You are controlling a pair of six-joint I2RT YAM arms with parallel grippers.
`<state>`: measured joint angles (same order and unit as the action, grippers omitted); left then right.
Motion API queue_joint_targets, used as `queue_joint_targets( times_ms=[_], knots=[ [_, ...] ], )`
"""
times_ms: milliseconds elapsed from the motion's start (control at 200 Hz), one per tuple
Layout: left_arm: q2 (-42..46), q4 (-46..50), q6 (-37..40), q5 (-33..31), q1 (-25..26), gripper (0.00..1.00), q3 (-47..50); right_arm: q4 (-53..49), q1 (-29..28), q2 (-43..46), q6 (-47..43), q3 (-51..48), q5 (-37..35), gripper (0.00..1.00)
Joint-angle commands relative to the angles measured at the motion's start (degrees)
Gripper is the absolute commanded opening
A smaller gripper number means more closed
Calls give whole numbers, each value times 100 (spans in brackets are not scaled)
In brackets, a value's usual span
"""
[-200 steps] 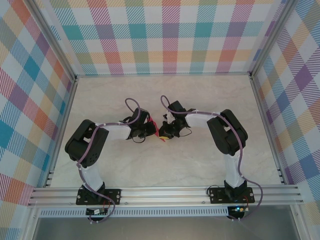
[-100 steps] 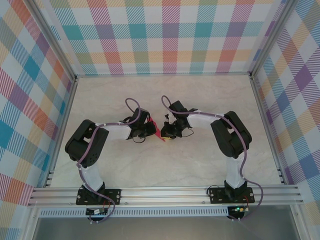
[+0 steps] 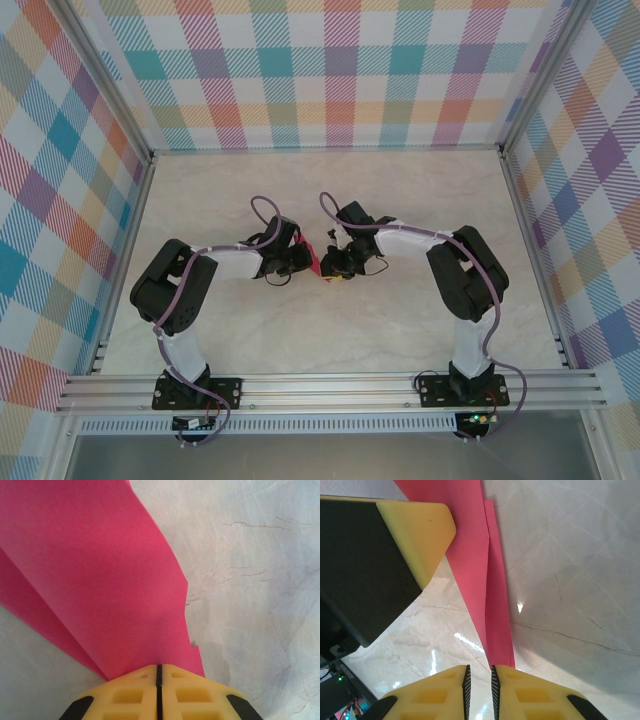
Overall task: Fold a paper plane with a square sheet of paper (pick it up from the middle)
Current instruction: Fold the wing for the fifth time at the center of the table.
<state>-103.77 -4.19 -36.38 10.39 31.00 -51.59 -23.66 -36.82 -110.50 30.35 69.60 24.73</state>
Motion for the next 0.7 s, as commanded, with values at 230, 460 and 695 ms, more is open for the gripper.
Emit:
queue_joint_targets(
  times_ms=[230,460,695],
  knots=[
    [-302,761,13,-188,55,9,105,-135,-36,-323,-173,134,76,18],
    [-310,745,15,-178,57,9,107,-192,-35,-380,-209,161,-122,18],
    [-328,735,9,-177,55,9,107,-306,-37,-433,-282,256,-310,17]
  ],
)
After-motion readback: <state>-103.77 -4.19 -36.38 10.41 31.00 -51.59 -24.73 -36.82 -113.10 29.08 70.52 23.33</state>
